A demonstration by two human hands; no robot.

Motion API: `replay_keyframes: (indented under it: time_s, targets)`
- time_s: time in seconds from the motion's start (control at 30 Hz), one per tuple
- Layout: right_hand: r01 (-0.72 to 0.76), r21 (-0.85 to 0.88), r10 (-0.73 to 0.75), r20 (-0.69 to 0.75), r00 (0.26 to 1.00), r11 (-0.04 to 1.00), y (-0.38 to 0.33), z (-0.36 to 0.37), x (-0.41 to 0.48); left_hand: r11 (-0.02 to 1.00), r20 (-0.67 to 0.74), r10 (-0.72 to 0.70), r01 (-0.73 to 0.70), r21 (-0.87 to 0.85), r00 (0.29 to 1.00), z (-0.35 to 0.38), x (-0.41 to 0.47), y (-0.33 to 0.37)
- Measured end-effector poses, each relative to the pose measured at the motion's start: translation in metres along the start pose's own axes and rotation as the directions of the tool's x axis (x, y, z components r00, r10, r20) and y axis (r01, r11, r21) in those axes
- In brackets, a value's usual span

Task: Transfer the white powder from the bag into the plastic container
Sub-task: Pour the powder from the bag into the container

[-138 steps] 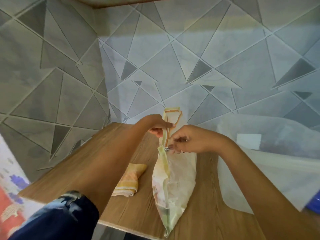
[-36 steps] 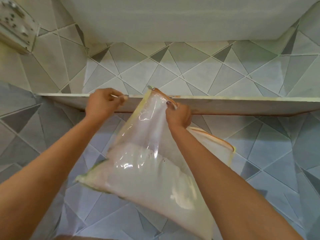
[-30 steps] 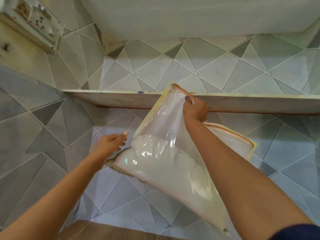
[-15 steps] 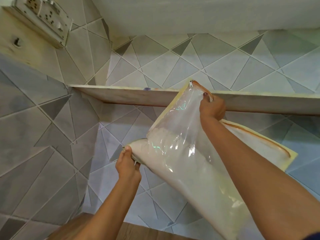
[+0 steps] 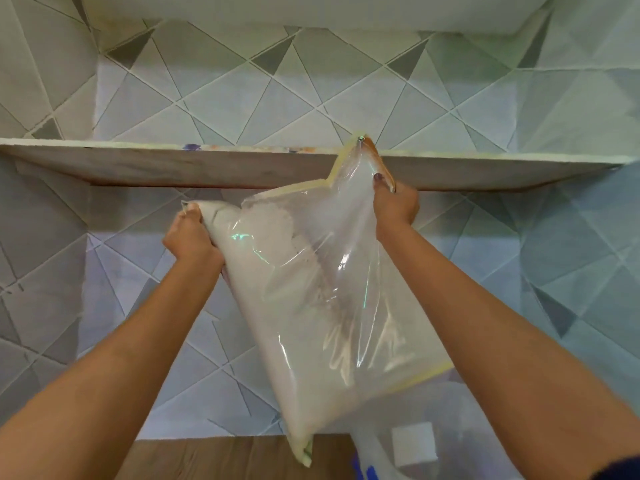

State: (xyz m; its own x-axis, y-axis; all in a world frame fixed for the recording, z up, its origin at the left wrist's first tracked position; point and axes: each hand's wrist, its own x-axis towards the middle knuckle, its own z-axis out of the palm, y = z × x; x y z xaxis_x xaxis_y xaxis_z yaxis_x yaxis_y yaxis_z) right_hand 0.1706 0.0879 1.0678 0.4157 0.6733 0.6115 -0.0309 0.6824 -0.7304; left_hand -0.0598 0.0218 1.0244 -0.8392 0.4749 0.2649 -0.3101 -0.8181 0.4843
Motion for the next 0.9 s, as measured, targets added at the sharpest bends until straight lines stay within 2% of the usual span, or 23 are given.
replay_keyframes:
  time_s: [0.1, 0.3, 0.47, 0.6, 0.7, 0.77, 0.9]
  targets:
    - [-0.006, -0.022, 0.007, 0.050, 0.999, 1.000, 0.008, -0.020, 0.007, 1.000, 0.038, 0.006, -0.006, 0.016, 0.999, 0.015, 0.002, -0.004]
    - [-0.003, -0.063, 0.012, 0.147, 0.989, 0.998, 0.038, -0.056, 0.023, 0.989, 0.220, 0.088, -0.111, 0.095, 0.972, 0.041, 0.017, -0.026]
    - [-0.018, -0.117, 0.038, 0.172, 0.984, 0.993, 0.053, -0.078, 0.027, 0.993, 0.157, 0.118, -0.115, -0.024, 0.980, 0.057, 0.007, -0.042]
    - [-0.071, -0.122, 0.091, 0.162, 0.983, 0.990, 0.065, -0.095, 0.026, 0.997, 0.194, 0.069, -0.059, -0.056, 0.979, 0.062, 0.000, -0.057]
    - [-0.101, -0.115, 0.117, 0.144, 0.983, 0.988, 0.077, -0.111, 0.025, 1.000, 0.208, 0.030, -0.031, 0.001, 0.978, 0.069, -0.017, -0.065]
    - [-0.122, -0.124, 0.137, 0.120, 0.983, 0.985, 0.088, -0.119, 0.025, 0.997, 0.203, 0.054, -0.063, 0.037, 0.978, 0.074, -0.023, -0.071]
    - [-0.201, -0.147, 0.214, 0.078, 0.974, 0.968, 0.110, -0.134, 0.028, 0.998, 0.227, 0.053, -0.057, 0.012, 0.972, 0.080, -0.023, -0.082]
